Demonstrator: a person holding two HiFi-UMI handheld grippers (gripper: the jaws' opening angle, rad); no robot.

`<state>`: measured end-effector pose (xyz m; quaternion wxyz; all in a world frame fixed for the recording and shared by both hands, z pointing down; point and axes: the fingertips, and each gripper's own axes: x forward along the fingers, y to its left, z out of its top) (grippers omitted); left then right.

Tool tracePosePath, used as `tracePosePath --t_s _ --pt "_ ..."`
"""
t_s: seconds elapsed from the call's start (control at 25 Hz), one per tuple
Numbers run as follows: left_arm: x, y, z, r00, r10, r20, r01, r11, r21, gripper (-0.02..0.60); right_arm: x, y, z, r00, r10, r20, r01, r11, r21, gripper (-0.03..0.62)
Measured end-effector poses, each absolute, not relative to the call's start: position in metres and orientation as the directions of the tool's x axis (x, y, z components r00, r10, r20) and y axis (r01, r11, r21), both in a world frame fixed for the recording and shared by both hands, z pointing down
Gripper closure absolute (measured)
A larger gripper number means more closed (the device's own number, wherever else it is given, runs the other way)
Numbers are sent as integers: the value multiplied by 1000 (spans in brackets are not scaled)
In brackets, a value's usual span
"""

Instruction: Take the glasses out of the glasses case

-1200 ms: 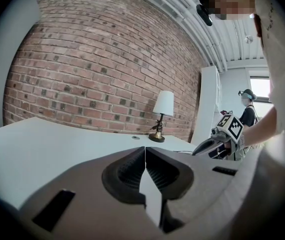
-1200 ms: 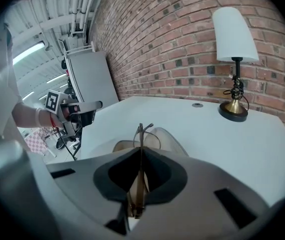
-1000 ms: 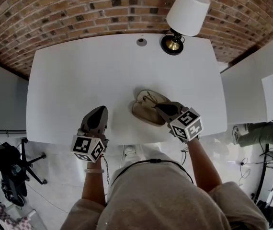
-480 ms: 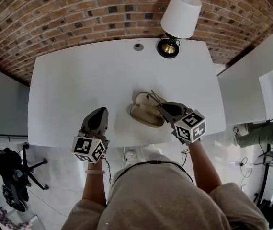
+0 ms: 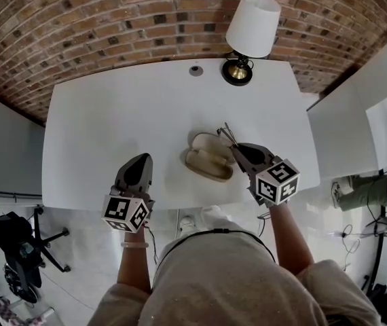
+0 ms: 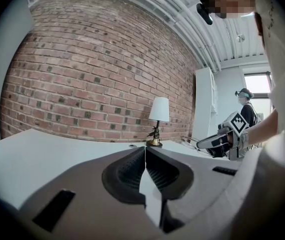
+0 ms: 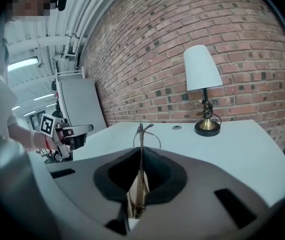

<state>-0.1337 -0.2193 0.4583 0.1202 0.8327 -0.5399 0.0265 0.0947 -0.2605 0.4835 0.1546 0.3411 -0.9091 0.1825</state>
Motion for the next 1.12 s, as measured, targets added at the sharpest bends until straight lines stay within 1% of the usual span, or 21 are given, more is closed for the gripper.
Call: tracePosePath --t_s 0.6,1.12 --pt "-133 -223 436 410 -903 131 -909 -392 139 575 126 -273 454 -659 -691 298 -750 631 -198 574" --pt "-144 -230 419 373 -924 88 -926 -364 104 575 136 -279 431 -628 -747 218 -778 603 -178 574"
